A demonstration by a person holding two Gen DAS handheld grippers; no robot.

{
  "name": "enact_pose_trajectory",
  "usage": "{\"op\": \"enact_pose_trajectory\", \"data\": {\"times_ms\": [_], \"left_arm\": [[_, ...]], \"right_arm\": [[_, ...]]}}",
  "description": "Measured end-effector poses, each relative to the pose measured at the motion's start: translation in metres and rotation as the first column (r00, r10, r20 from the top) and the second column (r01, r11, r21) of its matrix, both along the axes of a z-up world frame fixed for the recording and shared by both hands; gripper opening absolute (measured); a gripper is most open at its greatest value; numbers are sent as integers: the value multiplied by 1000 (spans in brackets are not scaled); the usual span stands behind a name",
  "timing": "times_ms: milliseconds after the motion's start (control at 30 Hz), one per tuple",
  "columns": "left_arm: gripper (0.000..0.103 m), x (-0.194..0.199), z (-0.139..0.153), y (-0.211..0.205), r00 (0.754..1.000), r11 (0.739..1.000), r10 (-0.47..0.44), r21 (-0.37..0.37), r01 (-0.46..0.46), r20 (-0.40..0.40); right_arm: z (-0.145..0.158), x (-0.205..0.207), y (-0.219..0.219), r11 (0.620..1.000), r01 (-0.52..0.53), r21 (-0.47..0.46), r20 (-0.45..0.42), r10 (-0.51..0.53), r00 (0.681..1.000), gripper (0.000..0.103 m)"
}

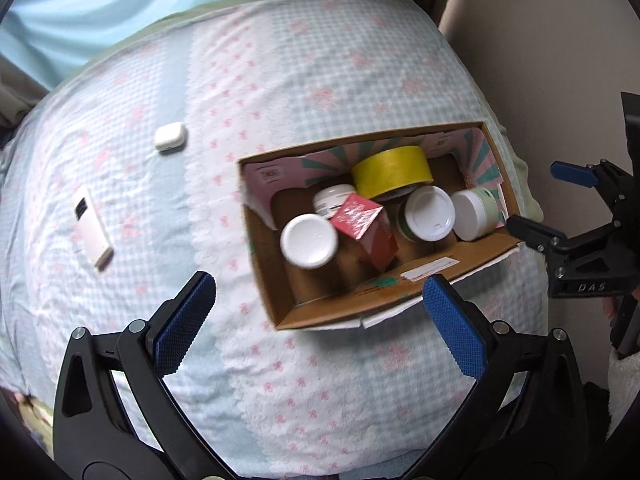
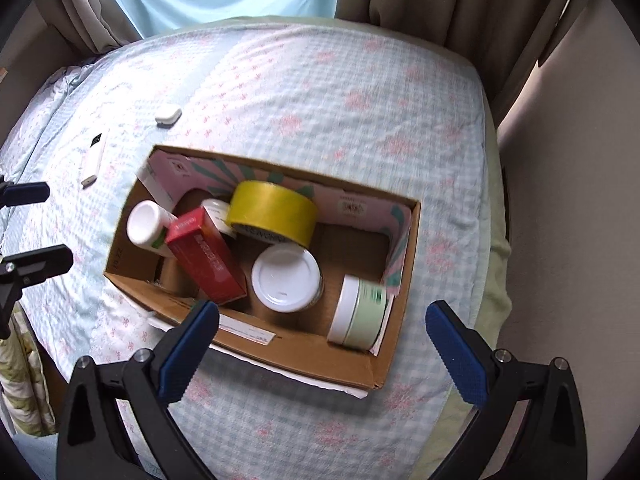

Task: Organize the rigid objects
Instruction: 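Drop the red box and green lid into the box, opening both tools, then move both tools toward the white remote and white earbud case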

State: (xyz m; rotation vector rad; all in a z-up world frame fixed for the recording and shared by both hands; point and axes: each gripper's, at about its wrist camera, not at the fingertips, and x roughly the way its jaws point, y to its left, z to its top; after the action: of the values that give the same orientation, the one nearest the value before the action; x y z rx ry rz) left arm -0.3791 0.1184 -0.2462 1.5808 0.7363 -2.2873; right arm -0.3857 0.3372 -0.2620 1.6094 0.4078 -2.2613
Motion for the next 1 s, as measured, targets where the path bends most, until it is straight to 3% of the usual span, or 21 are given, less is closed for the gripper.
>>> {"op": "enact_pose_trajectory", "data": {"times_ms": [200, 267, 500, 800, 1000], "left_arm": [[103, 45, 15, -33, 996, 996, 84, -34, -84, -9], [103, 61, 16, -49, 992, 991, 125, -34, -126, -15], [103, 117, 7, -119, 964, 964, 263, 34, -262, -33], [103, 161, -41, -235, 910, 897, 404, 157, -414, 91], [103, 156, -89, -304, 880, 851, 440, 231, -472, 179]], "right_arm": [[36, 4, -29, 1000, -12, -5, -60, 12, 998, 103], [48, 4, -40, 1000, 29, 3, -90, -29, 996, 103], [75, -7, -96, 1000, -13, 13, -129, 15, 992, 103], [78, -63, -200, 979, -203, 14, -119, 203, 972, 103], [51, -107, -272, 925, -372, 81, -96, 379, 920, 103]]}}
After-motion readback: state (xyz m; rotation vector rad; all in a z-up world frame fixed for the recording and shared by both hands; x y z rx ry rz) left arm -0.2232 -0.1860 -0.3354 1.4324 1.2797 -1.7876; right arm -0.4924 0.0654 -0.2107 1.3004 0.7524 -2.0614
